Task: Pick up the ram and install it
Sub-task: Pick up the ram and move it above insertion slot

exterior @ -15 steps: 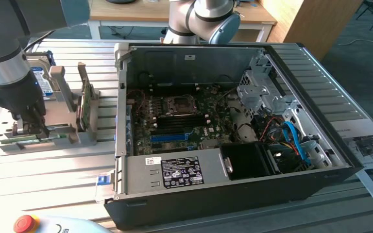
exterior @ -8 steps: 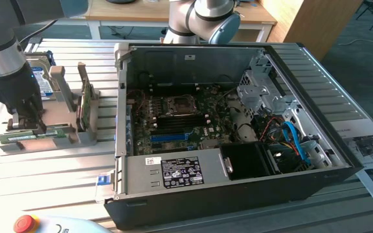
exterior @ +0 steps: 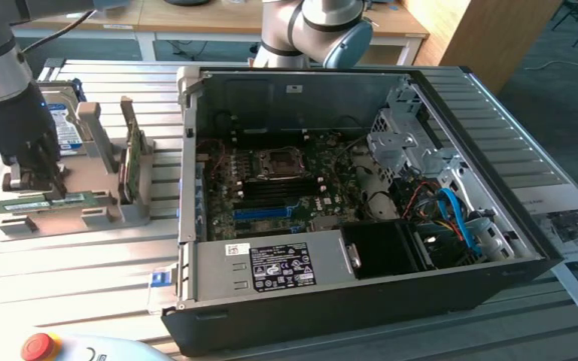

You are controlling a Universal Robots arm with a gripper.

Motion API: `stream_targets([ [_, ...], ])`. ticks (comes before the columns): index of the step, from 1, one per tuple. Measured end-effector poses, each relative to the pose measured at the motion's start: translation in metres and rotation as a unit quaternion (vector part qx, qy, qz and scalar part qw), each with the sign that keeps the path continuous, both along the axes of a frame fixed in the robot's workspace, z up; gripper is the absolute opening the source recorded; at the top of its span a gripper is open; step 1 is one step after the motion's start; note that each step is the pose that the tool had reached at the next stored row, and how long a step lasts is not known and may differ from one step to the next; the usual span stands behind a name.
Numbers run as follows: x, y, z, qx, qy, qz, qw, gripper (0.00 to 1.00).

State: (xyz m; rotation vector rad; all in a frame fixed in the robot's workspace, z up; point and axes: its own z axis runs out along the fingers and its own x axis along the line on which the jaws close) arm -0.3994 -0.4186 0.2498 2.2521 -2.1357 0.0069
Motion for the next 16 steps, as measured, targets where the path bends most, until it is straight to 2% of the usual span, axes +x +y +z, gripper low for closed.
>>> stream_targets([
  [7, 0.0, 0.0, 0.0206, -0.0001, 0.0004, 0.0, 1.0, 0.12],
  [16, 0.0, 0.0, 0.0394, -0.0007, 0.0009, 0.0, 1.0, 0.12],
])
